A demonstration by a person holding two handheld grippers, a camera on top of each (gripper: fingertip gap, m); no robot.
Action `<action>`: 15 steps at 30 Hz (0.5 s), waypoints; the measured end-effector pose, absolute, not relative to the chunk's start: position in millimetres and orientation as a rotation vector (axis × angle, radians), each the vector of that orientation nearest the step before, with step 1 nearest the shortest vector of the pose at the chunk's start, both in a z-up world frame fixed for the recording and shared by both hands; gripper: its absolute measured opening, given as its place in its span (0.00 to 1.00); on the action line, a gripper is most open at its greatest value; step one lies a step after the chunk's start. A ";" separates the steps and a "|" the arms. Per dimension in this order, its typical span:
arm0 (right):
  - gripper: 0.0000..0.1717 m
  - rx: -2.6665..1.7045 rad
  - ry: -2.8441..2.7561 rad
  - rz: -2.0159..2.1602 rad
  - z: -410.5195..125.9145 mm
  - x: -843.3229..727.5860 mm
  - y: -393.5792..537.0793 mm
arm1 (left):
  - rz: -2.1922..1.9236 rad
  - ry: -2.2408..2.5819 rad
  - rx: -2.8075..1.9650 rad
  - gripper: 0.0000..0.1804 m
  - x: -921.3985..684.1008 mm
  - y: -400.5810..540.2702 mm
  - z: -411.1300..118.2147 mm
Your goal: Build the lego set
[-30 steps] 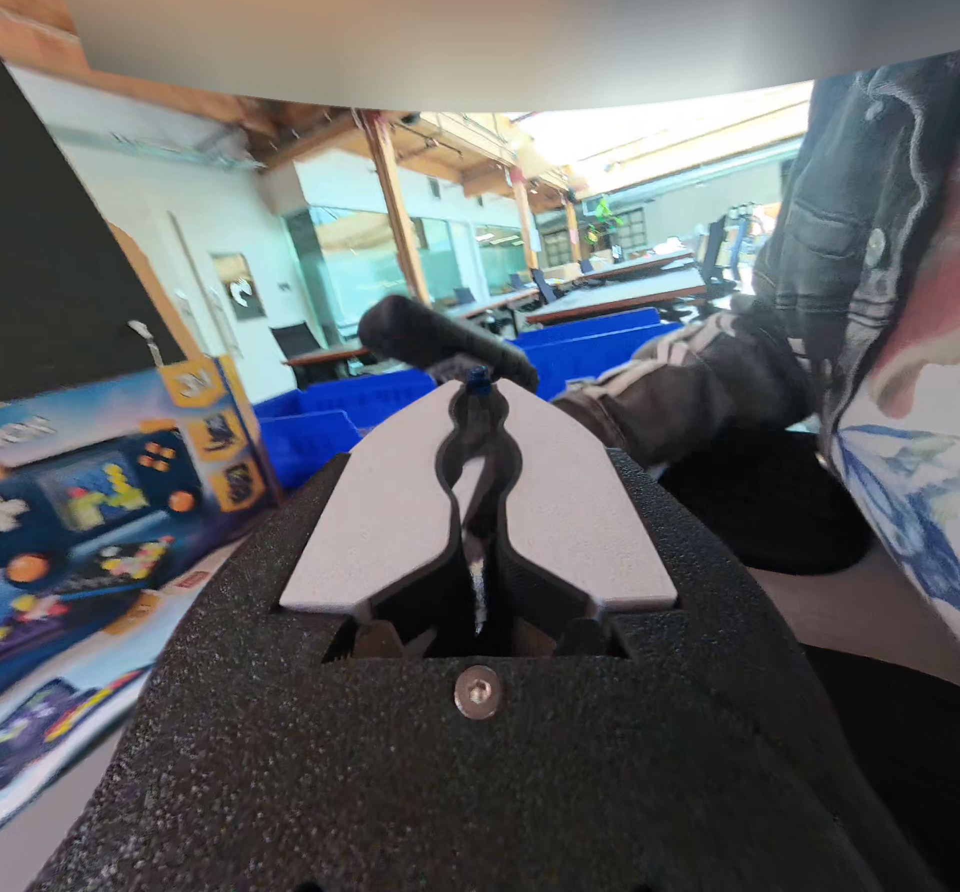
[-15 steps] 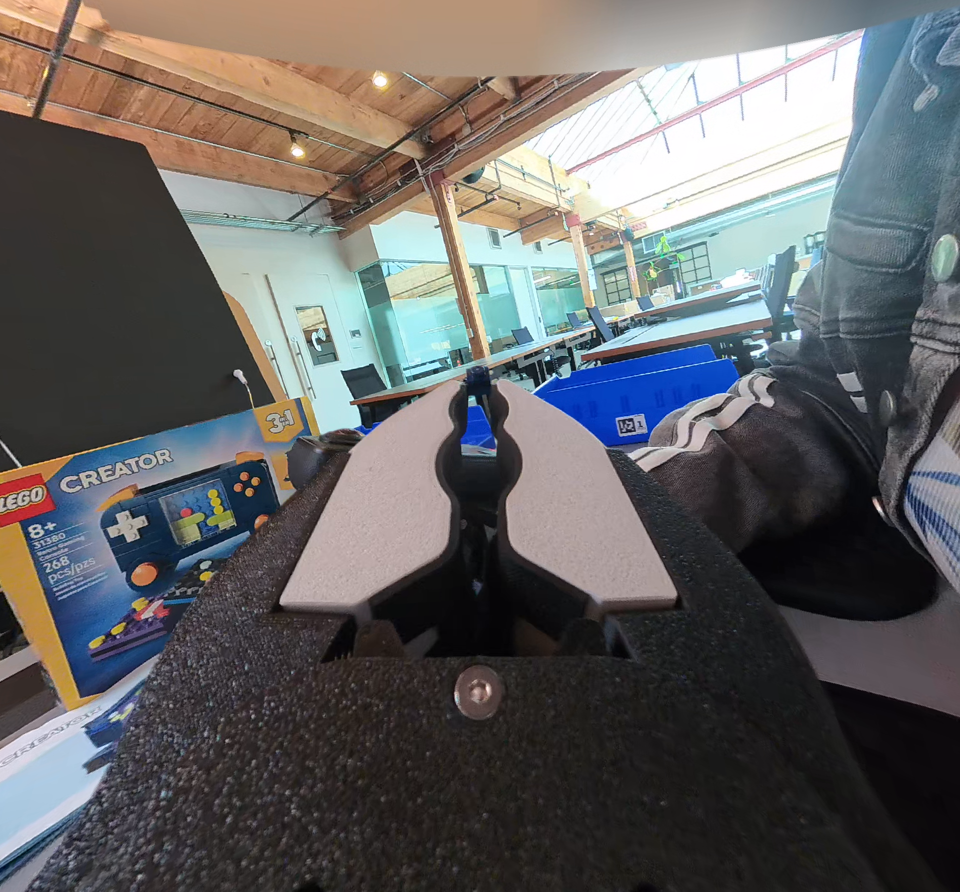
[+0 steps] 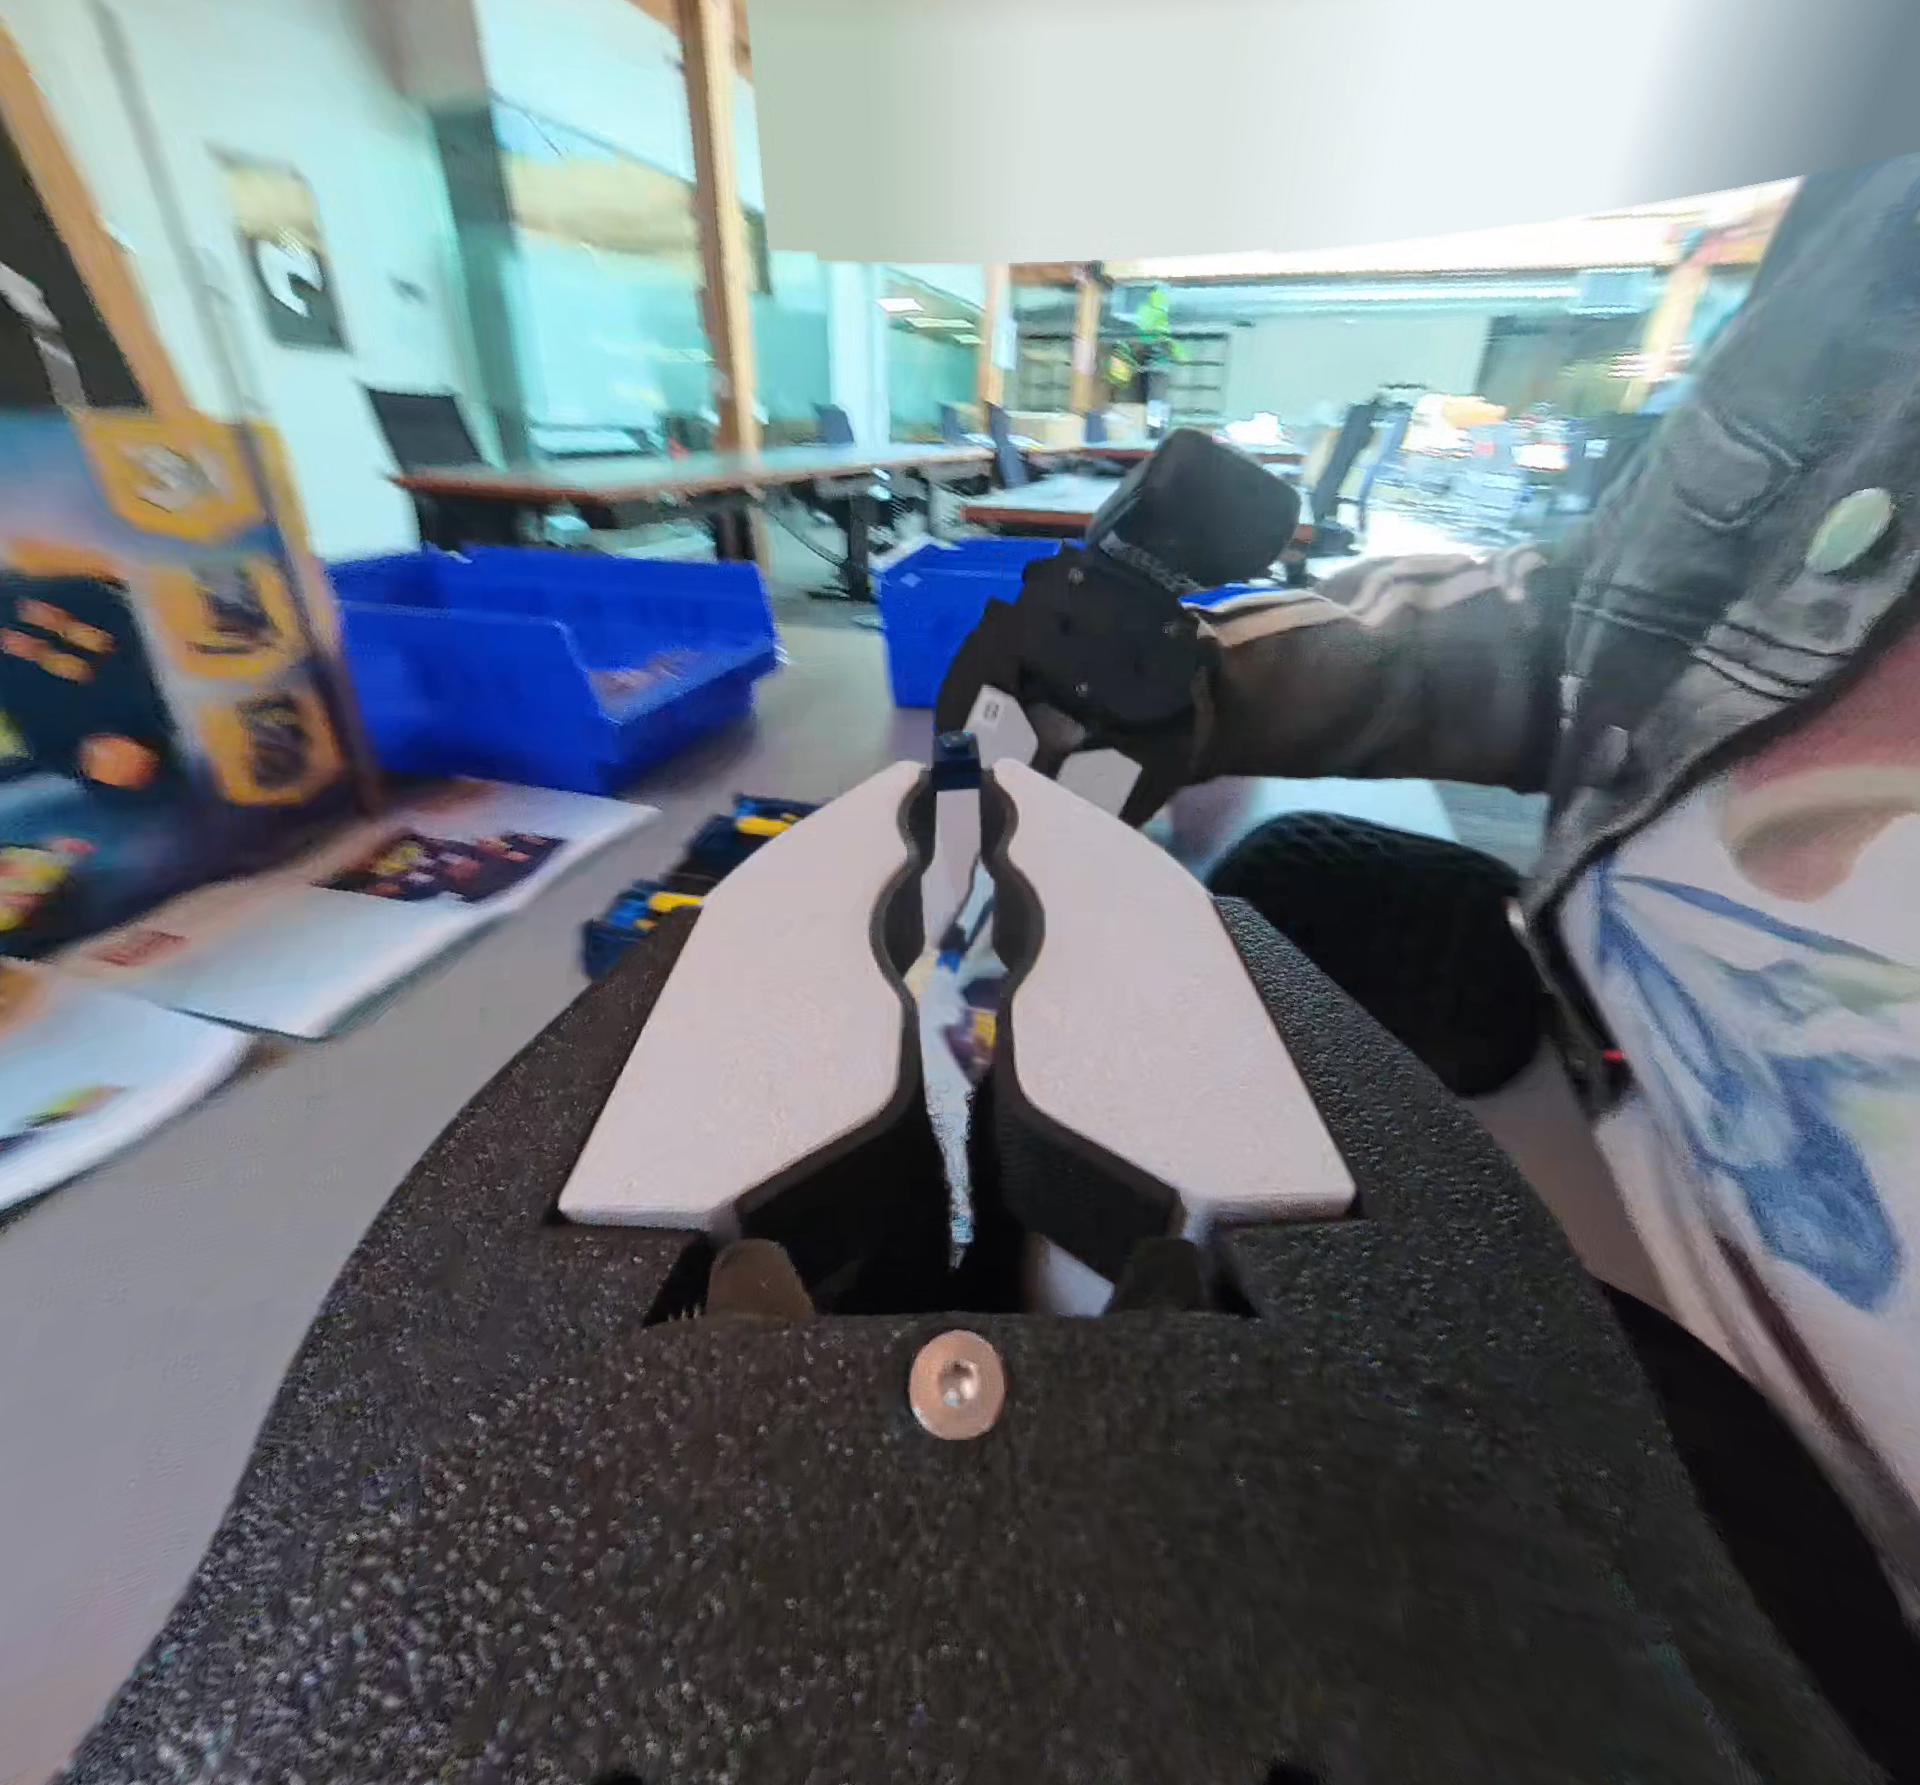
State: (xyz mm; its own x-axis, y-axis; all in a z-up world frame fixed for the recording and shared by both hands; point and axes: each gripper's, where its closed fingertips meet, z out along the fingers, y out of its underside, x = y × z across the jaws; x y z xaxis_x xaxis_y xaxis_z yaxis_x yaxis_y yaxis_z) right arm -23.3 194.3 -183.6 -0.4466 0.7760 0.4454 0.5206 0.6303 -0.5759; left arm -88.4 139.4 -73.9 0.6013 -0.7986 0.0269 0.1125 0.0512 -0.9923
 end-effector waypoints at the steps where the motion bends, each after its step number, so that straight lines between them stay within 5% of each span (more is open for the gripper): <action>1: 0.04 -1.000 -2.145 0.459 -185.8 -12.7 192.6 | -0.814 0.669 -1.375 0.04 -82.3 139.7 -78.6; 15: 0.04 -1.251 -2.258 0.466 -205.5 93.1 210.1 | -0.798 0.989 -1.517 0.04 -28.3 140.7 -108.4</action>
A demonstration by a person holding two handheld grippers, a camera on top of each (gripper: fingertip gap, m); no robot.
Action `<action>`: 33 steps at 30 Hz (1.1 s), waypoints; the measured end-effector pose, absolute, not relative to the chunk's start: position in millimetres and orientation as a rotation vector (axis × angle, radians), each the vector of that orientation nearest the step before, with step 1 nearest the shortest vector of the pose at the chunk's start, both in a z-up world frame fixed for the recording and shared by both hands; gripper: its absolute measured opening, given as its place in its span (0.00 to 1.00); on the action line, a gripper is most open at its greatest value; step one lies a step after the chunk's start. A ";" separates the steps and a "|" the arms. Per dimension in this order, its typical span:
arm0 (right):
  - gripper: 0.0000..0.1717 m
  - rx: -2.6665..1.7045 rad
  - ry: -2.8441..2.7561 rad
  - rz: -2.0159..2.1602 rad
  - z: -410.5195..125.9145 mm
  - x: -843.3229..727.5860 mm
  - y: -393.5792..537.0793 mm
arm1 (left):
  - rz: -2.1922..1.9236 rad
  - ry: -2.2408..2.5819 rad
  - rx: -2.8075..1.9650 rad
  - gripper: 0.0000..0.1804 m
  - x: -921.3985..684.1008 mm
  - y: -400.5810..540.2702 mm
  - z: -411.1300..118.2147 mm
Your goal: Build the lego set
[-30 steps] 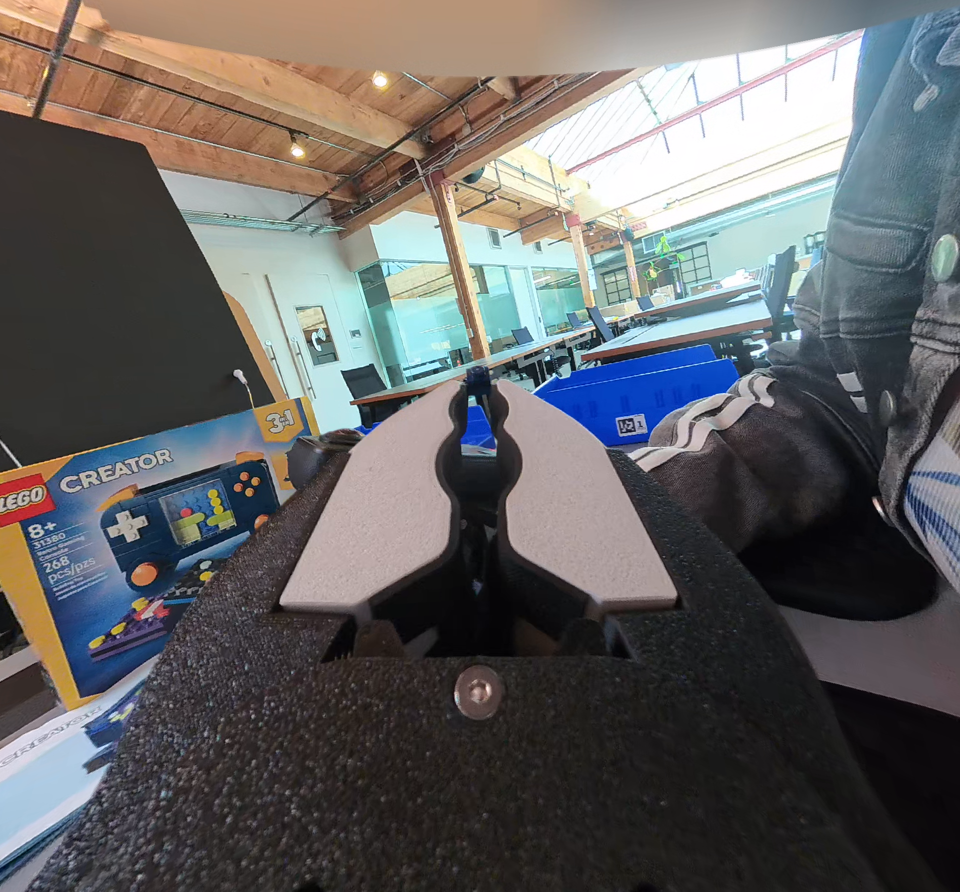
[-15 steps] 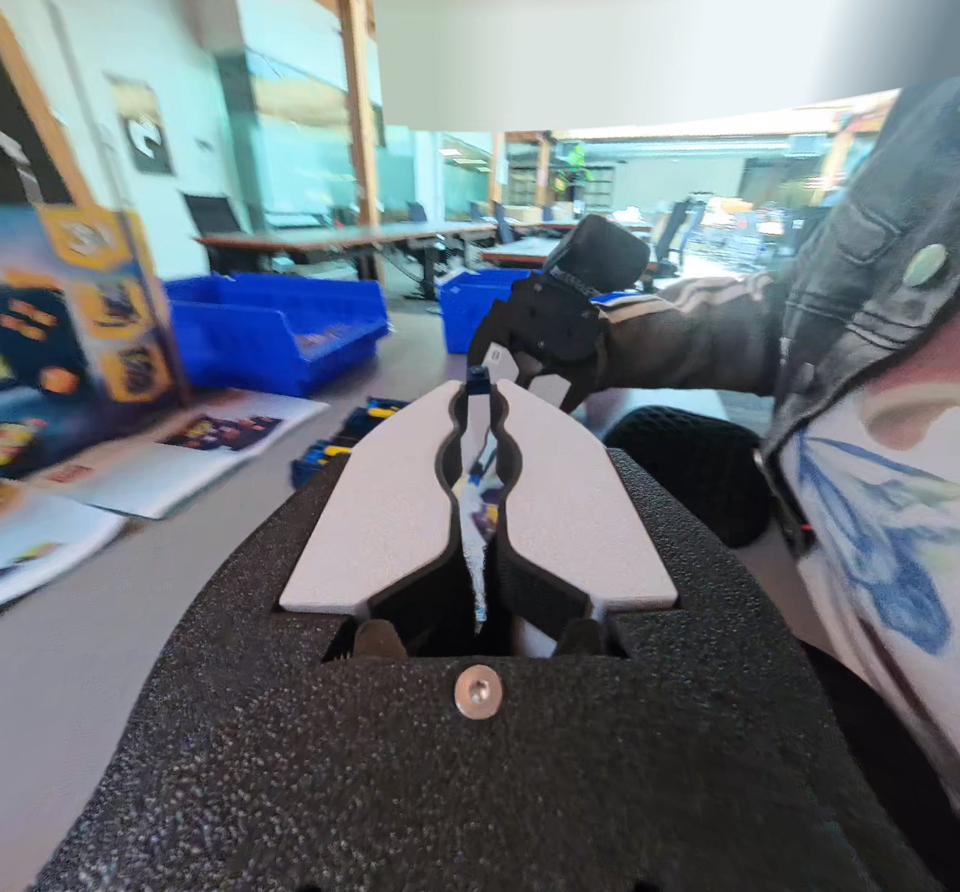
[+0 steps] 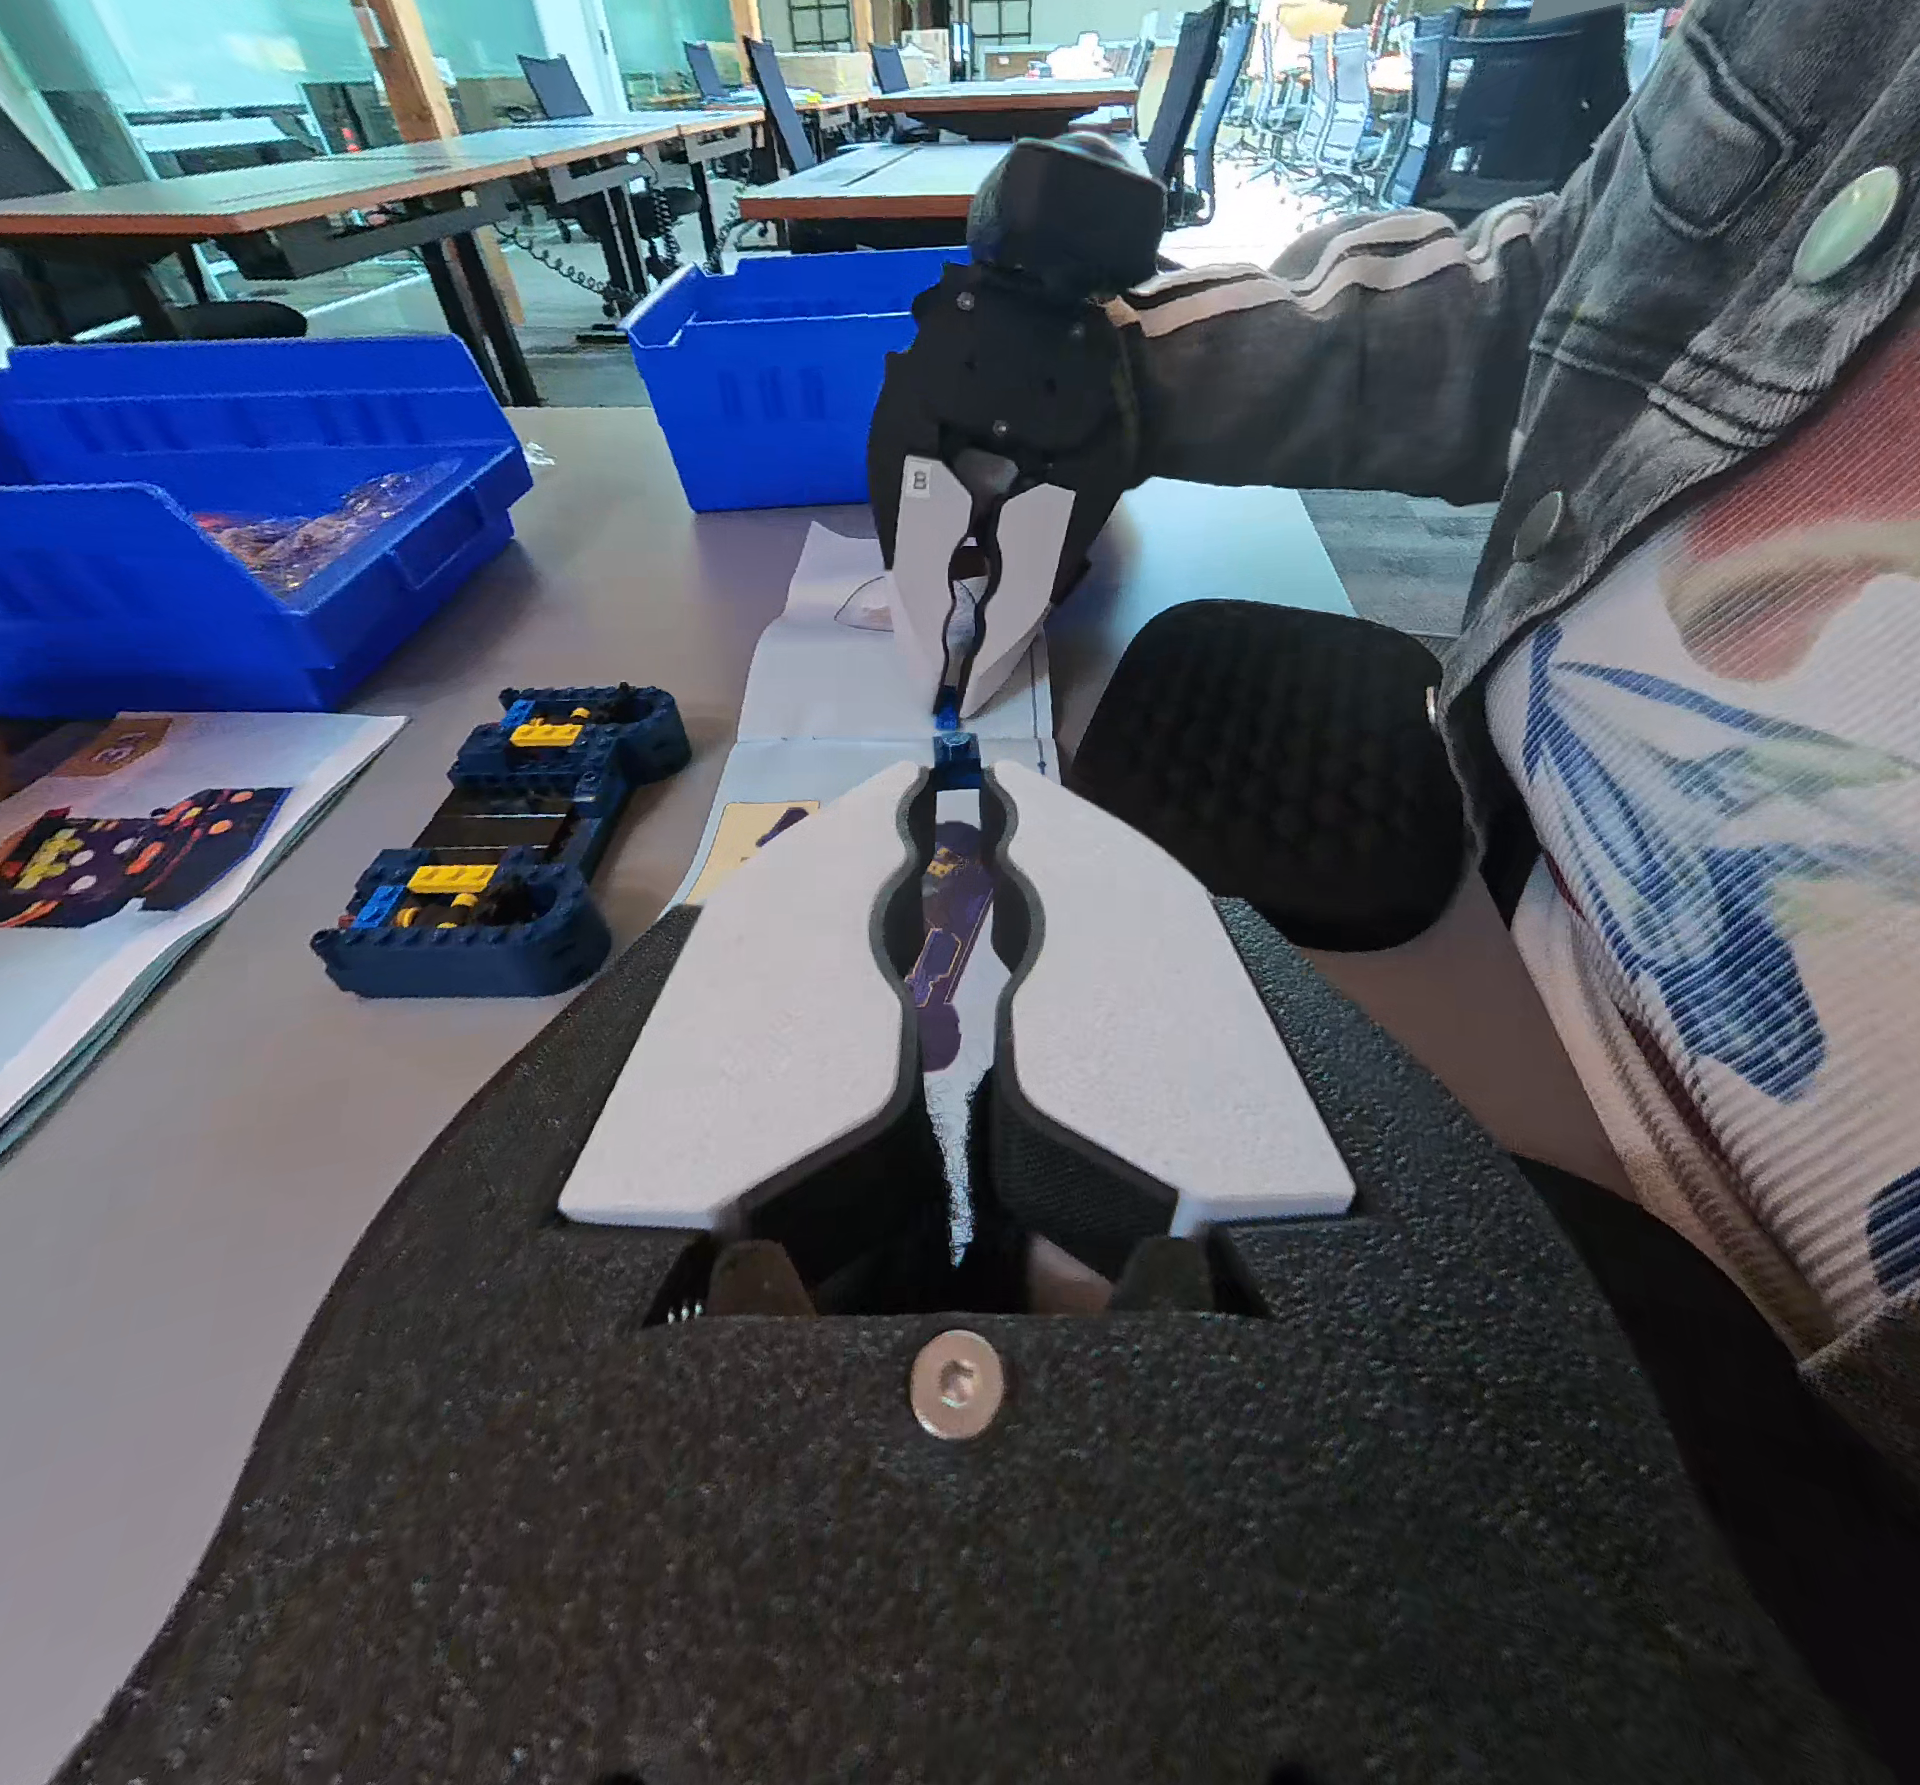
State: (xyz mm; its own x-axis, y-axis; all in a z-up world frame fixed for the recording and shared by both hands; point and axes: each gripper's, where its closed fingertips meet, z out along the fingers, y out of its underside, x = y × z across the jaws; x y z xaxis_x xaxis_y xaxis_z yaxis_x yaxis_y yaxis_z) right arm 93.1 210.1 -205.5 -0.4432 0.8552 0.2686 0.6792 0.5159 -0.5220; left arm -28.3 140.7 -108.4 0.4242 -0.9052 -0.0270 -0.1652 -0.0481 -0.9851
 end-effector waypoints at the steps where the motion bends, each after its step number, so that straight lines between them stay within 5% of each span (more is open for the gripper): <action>1: 0.04 -1.243 -2.283 0.467 -206.3 92.7 210.1 | -0.802 0.995 -1.515 0.04 -26.3 141.3 -107.8; 7: 0.11 -1.365 -2.237 0.622 -198.4 93.9 207.2 | -0.830 1.006 -1.506 0.04 -22.3 141.5 -108.0; 17: 0.09 -1.739 -1.685 1.030 -187.1 97.4 220.2 | -0.912 1.009 -1.520 0.04 -16.6 139.1 -114.6; 33: 0.03 -1.500 -1.806 0.689 -203.2 98.8 209.6 | -0.914 1.022 -1.542 0.04 -13.2 139.0 -121.3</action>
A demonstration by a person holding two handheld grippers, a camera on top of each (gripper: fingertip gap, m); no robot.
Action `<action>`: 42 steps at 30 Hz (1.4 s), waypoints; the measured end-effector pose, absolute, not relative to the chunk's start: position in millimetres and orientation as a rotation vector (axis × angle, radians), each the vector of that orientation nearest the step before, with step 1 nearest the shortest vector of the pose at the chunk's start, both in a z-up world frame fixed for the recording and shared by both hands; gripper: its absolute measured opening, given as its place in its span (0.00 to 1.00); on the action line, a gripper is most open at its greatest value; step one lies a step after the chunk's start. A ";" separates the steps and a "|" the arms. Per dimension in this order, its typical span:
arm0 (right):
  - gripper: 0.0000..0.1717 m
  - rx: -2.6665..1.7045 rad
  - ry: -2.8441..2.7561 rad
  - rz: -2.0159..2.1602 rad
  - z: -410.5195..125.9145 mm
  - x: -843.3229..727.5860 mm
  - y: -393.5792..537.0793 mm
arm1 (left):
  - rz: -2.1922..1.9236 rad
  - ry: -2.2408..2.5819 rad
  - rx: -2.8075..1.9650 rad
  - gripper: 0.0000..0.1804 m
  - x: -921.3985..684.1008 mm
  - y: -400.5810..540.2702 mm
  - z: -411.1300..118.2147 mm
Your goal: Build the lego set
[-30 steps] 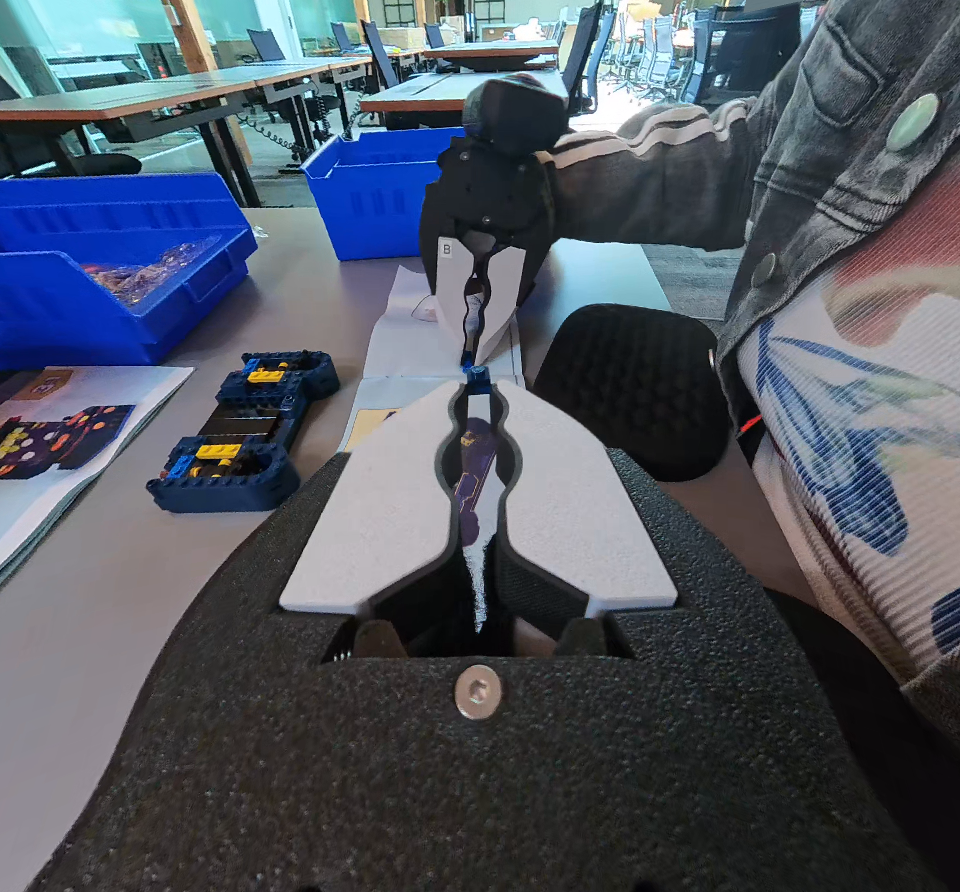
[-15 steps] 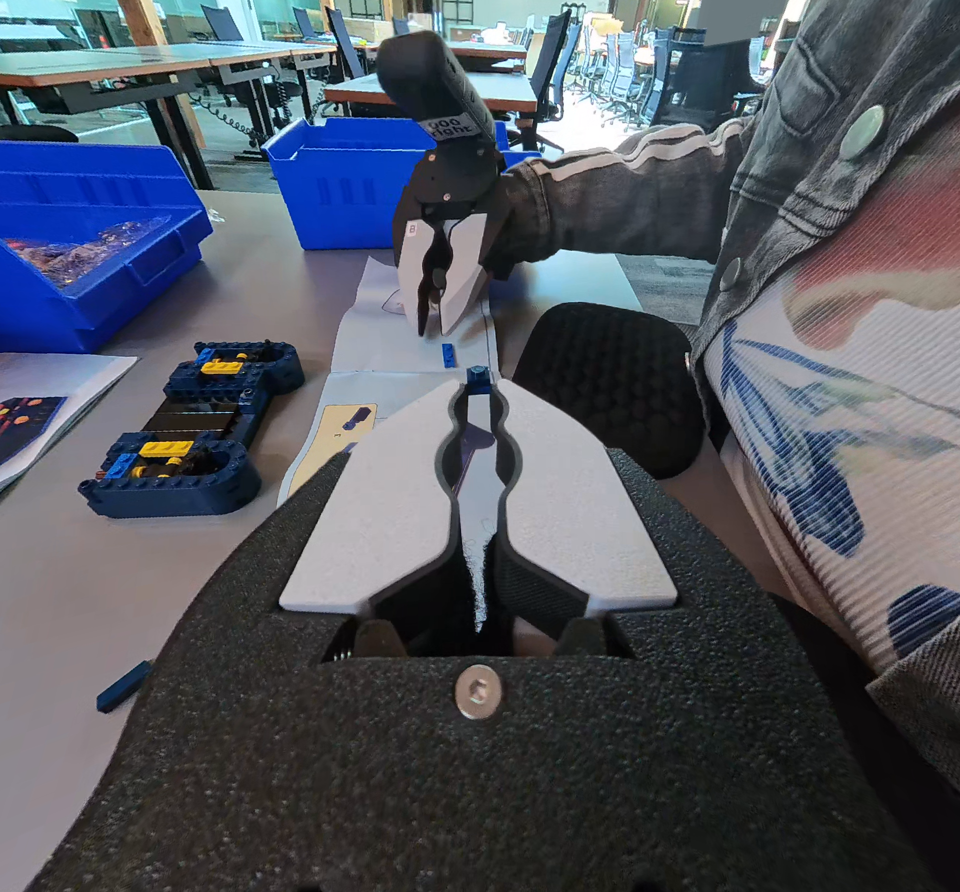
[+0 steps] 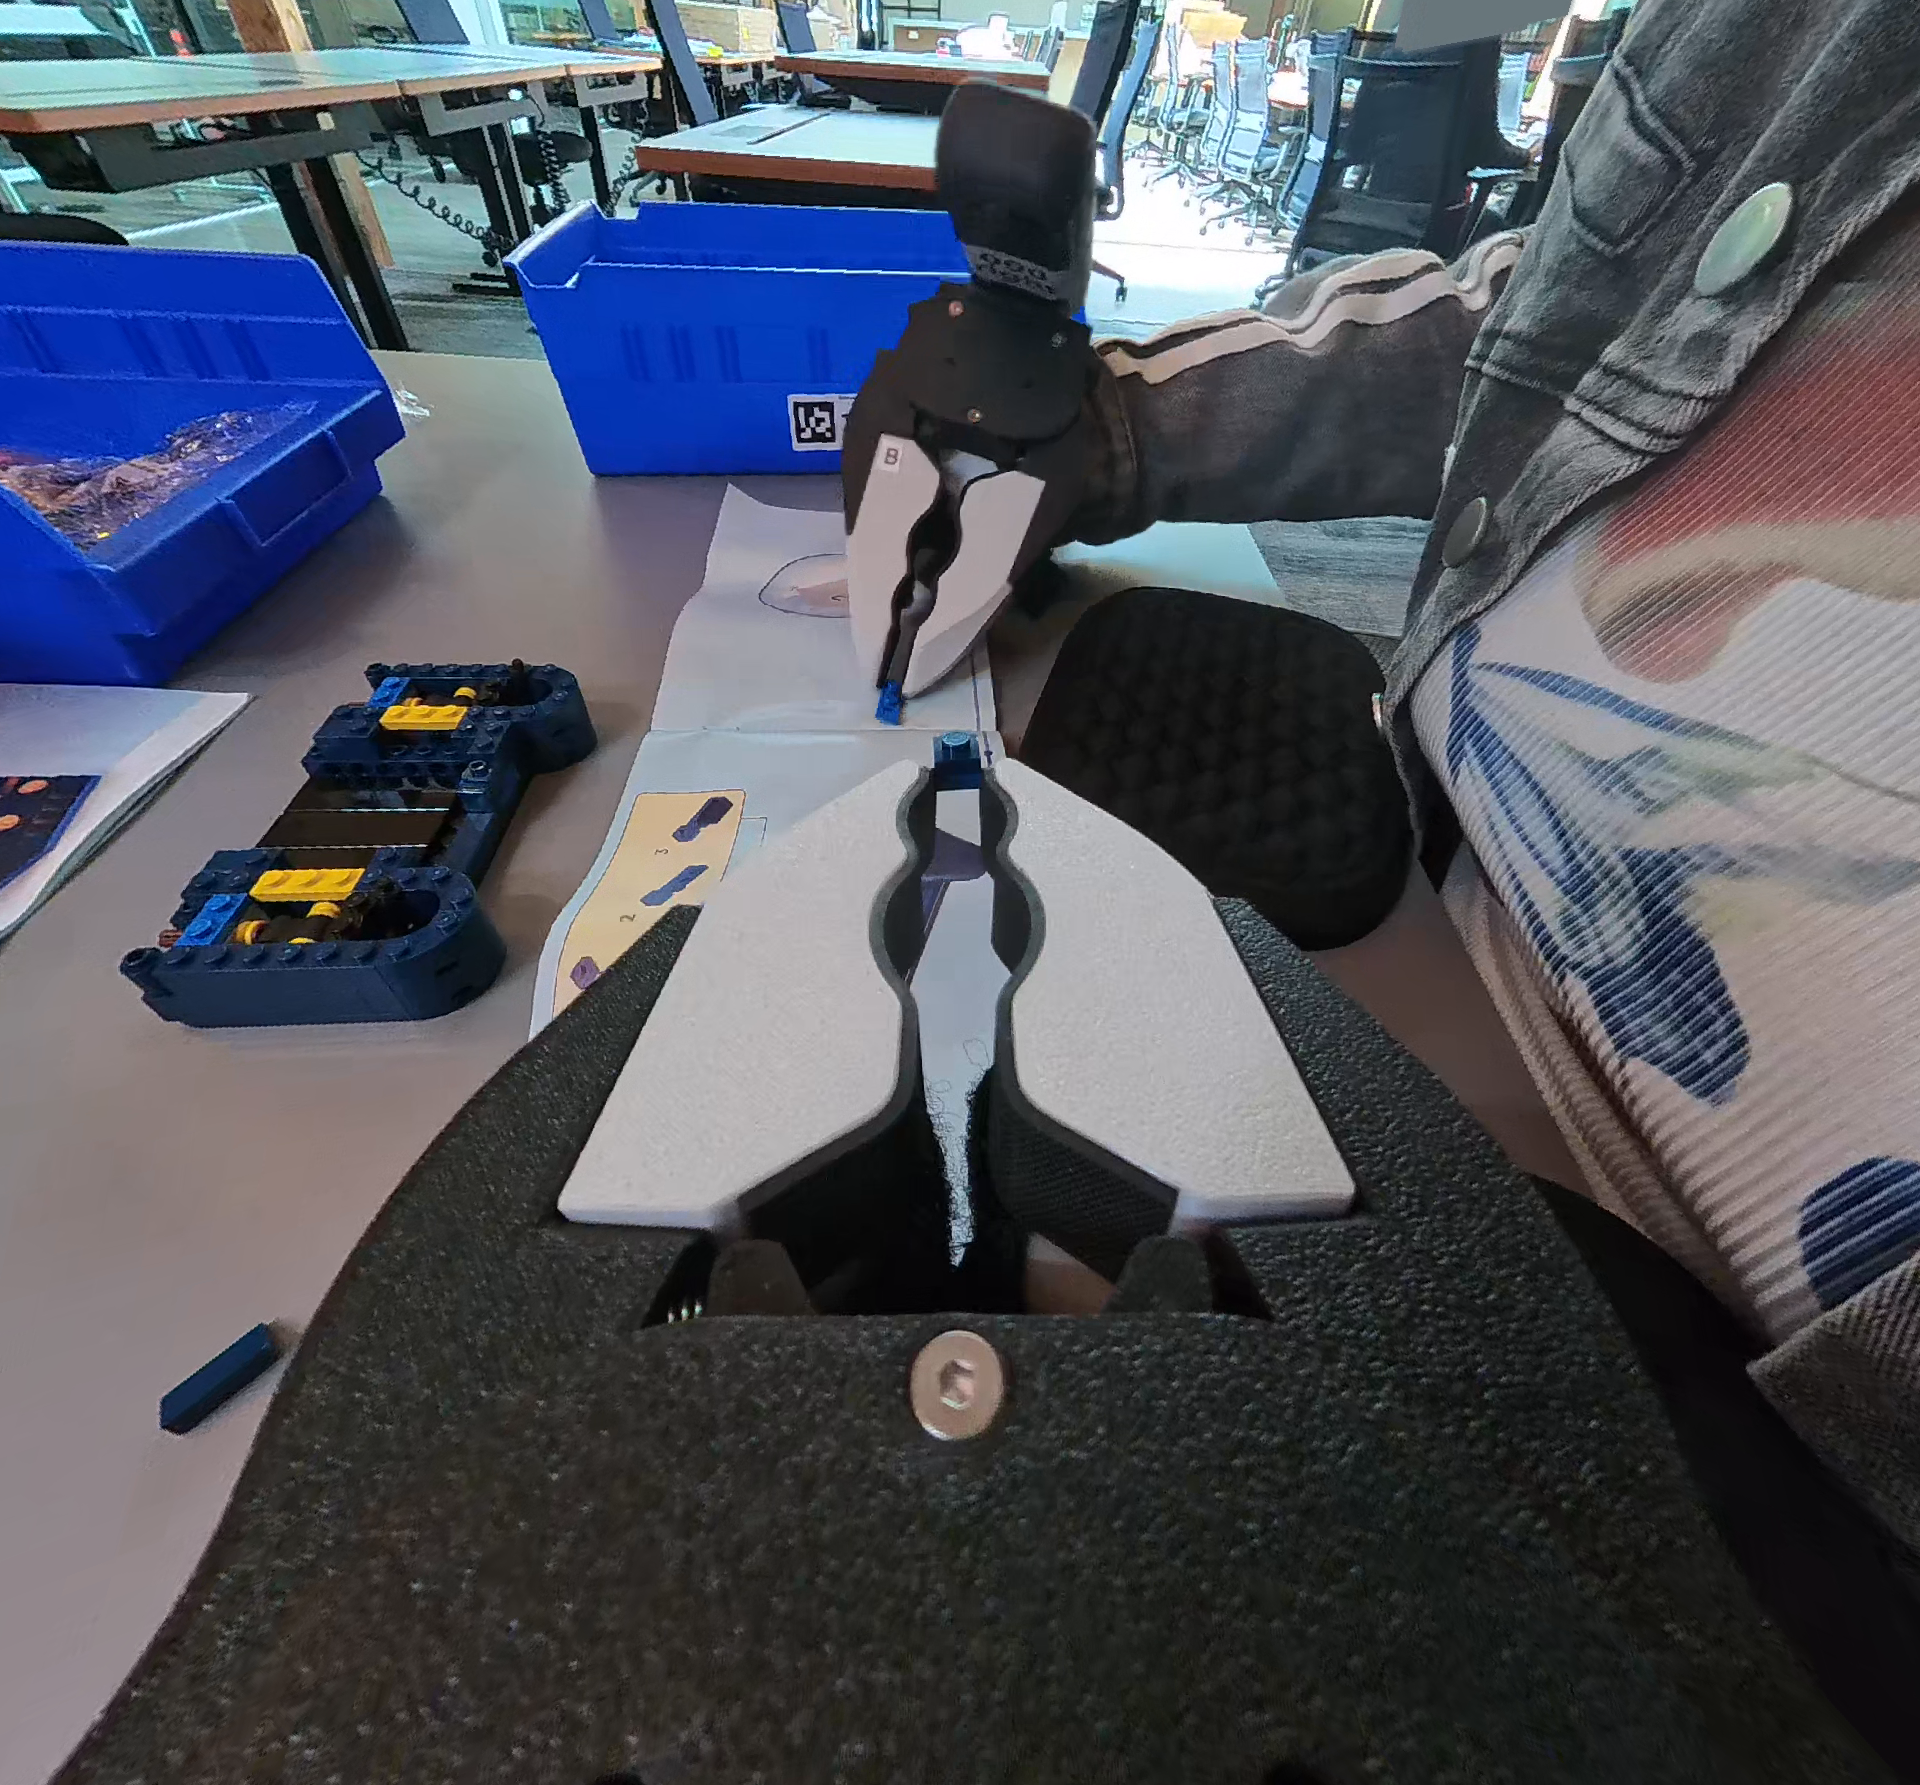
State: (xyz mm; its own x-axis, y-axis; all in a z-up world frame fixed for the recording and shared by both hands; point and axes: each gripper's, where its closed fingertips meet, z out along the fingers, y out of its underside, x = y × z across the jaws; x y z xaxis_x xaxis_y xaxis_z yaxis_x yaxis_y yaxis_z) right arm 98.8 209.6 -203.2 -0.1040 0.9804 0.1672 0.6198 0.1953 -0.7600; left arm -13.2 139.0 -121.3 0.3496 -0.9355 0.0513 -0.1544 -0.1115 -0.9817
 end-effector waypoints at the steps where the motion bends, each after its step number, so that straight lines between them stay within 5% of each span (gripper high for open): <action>1: 0.03 -1.483 -1.785 0.690 -197.0 98.4 207.9 | -0.915 1.019 -1.540 0.04 -13.3 139.0 -121.1; 13: 0.03 -1.620 -1.830 0.775 -185.5 136.1 108.1 | -0.906 1.079 -1.509 0.04 -4.3 129.5 -120.2; 26: 0.08 -1.984 -1.384 1.266 -179.2 140.2 108.3 | -0.931 1.072 -1.518 0.04 -3.8 129.3 -122.3; 42: 0.03 -2.118 -1.287 1.224 -191.9 134.7 101.0 | -0.925 1.102 -1.539 0.04 -0.4 128.9 -128.8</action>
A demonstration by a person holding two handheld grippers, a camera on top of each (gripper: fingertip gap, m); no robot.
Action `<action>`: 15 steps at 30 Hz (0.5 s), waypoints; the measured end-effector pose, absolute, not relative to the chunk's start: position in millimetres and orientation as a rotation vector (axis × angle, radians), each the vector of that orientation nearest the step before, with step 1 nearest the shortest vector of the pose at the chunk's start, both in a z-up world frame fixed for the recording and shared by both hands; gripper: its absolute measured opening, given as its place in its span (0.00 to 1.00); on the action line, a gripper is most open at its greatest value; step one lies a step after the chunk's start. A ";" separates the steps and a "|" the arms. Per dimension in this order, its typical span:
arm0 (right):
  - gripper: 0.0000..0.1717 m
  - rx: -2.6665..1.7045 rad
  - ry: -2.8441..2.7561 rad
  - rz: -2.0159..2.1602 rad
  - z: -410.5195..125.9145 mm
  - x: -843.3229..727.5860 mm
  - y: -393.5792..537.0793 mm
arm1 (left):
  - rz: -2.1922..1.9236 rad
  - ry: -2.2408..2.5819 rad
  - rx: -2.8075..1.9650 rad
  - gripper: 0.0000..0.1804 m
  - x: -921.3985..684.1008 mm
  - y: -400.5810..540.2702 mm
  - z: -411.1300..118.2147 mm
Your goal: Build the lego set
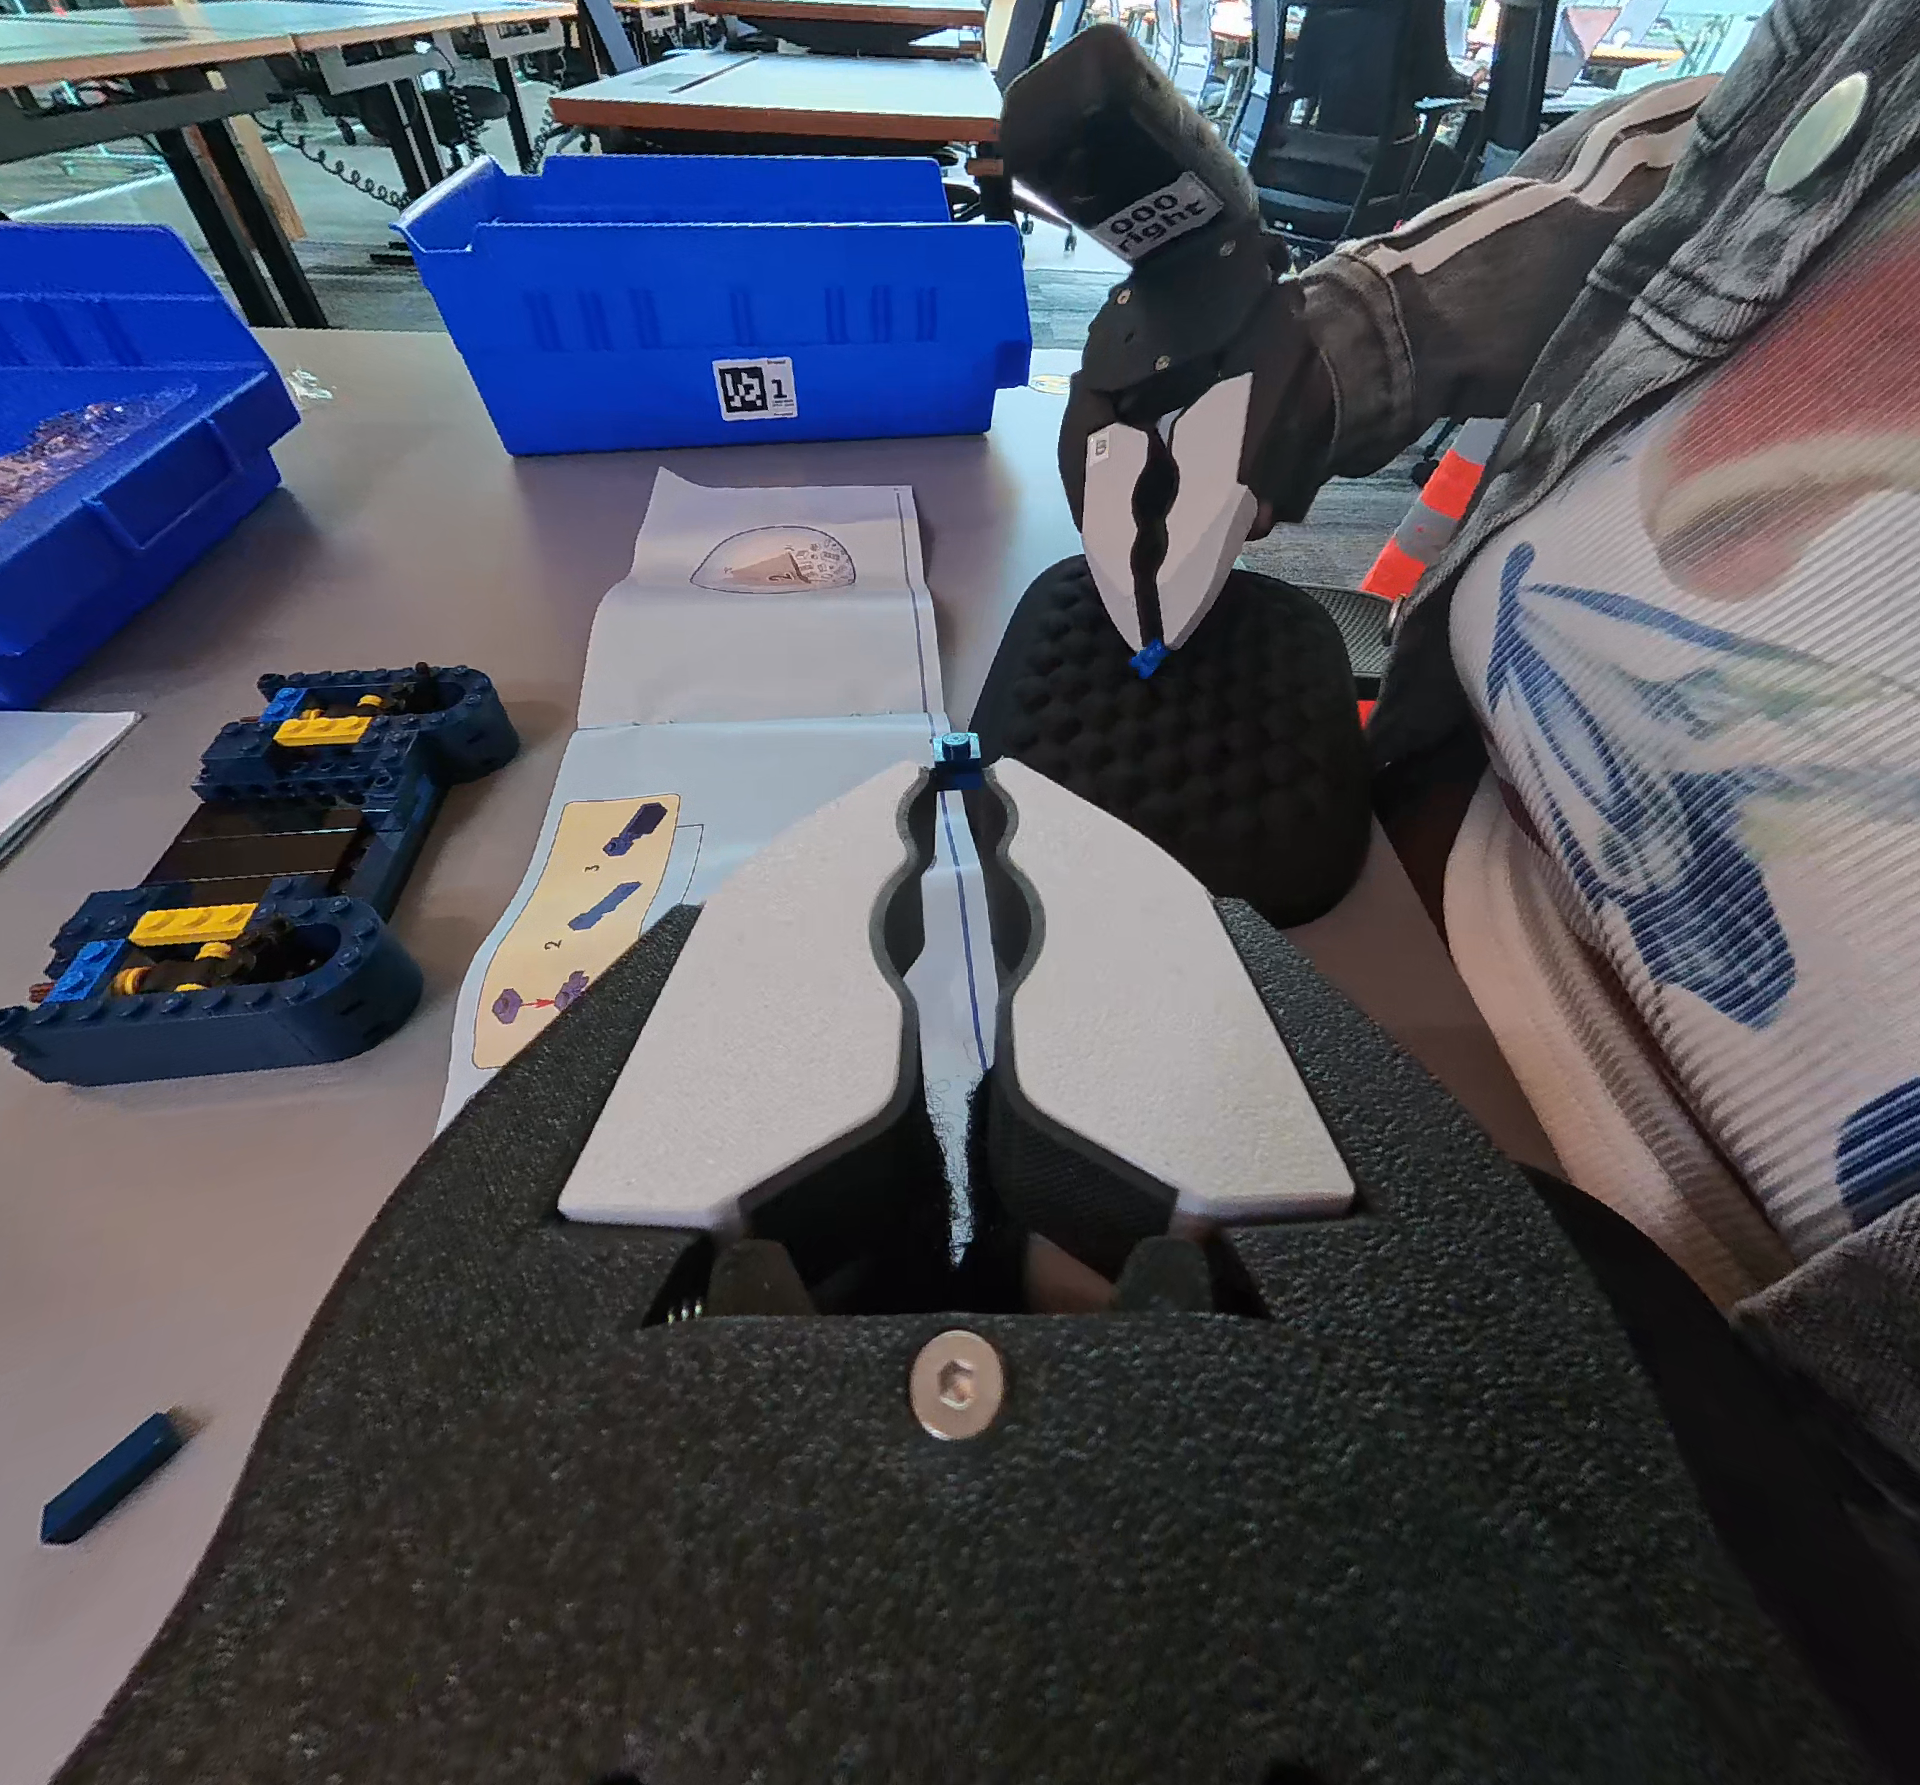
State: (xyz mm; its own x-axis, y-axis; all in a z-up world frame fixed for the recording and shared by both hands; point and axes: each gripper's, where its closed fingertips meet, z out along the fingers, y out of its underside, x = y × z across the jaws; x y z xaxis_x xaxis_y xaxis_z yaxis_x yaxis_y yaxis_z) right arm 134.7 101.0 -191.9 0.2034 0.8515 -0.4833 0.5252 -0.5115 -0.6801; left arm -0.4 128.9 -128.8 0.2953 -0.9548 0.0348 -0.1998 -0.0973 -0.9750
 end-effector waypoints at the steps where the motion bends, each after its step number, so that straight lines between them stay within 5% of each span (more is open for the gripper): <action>1: 0.03 -2.099 -1.307 1.193 -191.6 134.2 101.0 | -0.930 1.098 -1.538 0.04 -0.4 129.1 -128.3; 15: 0.02 -1.353 -1.706 0.250 -159.6 141.3 125.3 | -0.909 1.065 -1.524 0.04 -3.0 131.8 -123.8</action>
